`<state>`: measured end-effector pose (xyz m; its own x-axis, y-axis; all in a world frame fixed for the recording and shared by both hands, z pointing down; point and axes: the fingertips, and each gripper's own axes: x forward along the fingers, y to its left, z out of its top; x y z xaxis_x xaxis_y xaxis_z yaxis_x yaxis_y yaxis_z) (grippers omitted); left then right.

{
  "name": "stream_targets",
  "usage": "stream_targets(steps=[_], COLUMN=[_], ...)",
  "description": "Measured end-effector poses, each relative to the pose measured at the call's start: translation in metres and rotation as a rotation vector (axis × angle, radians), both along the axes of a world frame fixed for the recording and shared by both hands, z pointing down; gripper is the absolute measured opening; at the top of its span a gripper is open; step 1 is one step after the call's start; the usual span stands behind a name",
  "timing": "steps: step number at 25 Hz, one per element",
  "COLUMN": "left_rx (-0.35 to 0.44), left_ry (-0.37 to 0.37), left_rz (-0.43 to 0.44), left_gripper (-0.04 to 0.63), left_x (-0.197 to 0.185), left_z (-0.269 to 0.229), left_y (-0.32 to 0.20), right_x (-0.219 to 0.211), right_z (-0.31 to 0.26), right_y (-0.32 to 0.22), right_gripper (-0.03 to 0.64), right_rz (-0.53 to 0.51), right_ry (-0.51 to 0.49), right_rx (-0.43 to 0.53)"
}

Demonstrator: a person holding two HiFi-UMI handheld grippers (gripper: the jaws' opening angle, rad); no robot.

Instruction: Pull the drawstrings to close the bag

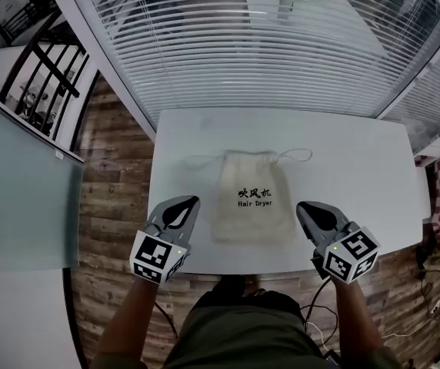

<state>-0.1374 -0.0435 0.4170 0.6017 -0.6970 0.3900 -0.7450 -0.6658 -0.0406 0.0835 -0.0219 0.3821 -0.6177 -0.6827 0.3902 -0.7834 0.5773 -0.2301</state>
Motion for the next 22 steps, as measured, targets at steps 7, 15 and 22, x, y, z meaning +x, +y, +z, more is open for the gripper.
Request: stream_targets(steps=[7,15,22], left_rx=[-0.049,-0.101,-0.178], left_ry=[-0.079,-0.184,-0.378], left_rz=[0.035,0.086,0.139], left_gripper=[0.006,0.009,0.048], left_x=[-0.019,-0.013,-0.014], left_z=[0.041,0.088,0.16], left_y=[-0.04,-0.076,-0.116], right_x=[0.004,0.031,0.057], right_z=[0.025,0.067,0.113], right_y=[-0.032,-0.069,-0.12], right_gripper=[0.011,0.012,0.014], right_rz=[0.029,-0.002,-0.087], right_ry=[0.052,0.174,0.271], right_rx=[-0.017,-0.015,-0.026])
